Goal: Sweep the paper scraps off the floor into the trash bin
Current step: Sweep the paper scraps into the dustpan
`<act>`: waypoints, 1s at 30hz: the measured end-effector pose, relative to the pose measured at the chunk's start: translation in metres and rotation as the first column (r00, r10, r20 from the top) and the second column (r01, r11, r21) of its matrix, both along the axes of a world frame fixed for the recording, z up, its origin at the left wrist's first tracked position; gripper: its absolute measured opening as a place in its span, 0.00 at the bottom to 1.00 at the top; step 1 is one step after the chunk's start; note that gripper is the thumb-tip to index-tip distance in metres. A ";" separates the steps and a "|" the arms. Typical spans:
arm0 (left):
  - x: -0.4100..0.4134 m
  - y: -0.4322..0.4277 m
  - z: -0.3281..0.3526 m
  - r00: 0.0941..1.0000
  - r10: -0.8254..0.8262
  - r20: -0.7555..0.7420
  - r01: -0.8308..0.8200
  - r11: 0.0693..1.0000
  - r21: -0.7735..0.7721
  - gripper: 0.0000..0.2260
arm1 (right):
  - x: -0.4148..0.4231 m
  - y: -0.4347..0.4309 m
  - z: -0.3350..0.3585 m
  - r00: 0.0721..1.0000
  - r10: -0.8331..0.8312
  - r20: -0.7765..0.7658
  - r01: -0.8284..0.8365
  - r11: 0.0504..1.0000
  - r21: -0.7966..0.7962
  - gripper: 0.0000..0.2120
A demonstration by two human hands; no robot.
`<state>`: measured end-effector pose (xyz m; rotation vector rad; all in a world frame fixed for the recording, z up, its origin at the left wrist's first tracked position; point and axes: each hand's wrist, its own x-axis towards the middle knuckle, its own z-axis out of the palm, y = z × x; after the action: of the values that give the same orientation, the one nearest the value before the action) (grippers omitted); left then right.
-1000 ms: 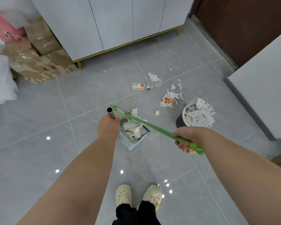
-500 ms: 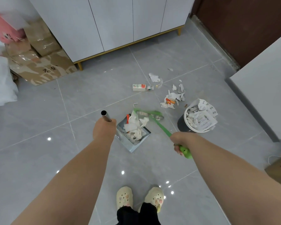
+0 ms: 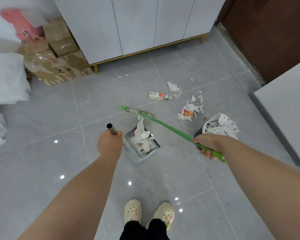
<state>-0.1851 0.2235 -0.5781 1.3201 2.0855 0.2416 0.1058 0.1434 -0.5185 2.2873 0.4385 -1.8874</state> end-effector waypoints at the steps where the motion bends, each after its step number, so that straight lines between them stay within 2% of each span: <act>1: -0.007 0.000 -0.003 1.000 0.021 -0.010 -0.021 1.000 0.002 0.14 | -0.005 0.011 -0.006 0.998 0.047 0.033 -0.048 0.999 0.022 0.15; 6: -0.019 0.000 -0.012 0.998 0.056 -0.013 -0.056 0.998 0.014 0.14 | -0.043 0.047 -0.044 0.980 0.167 0.111 -0.176 0.981 0.082 0.14; 11: -0.020 0.007 -0.010 0.999 0.049 -0.006 -0.049 0.999 -0.017 0.13 | -0.066 0.033 -0.058 0.971 0.239 -0.019 -0.240 0.964 -0.119 0.18; 12: -0.020 0.008 -0.010 0.999 0.047 0.001 -0.047 0.999 -0.025 0.12 | -0.065 0.027 -0.056 0.977 0.209 -0.046 -0.214 0.966 -0.144 0.19; 14: -0.018 0.009 -0.009 0.999 0.032 0.026 -0.031 0.999 -0.039 0.11 | -0.056 0.020 -0.047 0.990 0.019 -0.139 -0.046 0.980 -0.194 0.19; 16: -0.017 0.009 -0.006 0.998 0.031 0.060 -0.028 0.998 -0.055 0.12 | -0.044 0.018 -0.027 0.968 -0.155 -0.199 0.106 0.966 -0.237 0.20; 17: -0.016 0.009 -0.005 0.996 0.038 0.078 -0.033 0.997 -0.064 0.12 | -0.039 0.018 -0.016 0.961 -0.187 -0.206 0.136 0.961 -0.241 0.20; 23: -0.030 0.007 0.000 0.977 0.122 0.176 -0.103 0.988 -0.113 0.12 | -0.021 0.006 0.032 0.962 -0.214 -0.169 0.178 0.963 -0.203 0.21; 30: -0.046 -0.004 -0.007 0.862 0.400 0.310 -0.372 0.916 -0.147 0.09 | -0.020 -0.023 0.036 0.943 -0.311 -0.121 0.292 0.944 -0.152 0.20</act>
<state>-0.2312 0.2197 -0.5855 0.7345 2.0187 0.5105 0.0861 0.1206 -0.4823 2.2441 -0.0295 -2.1572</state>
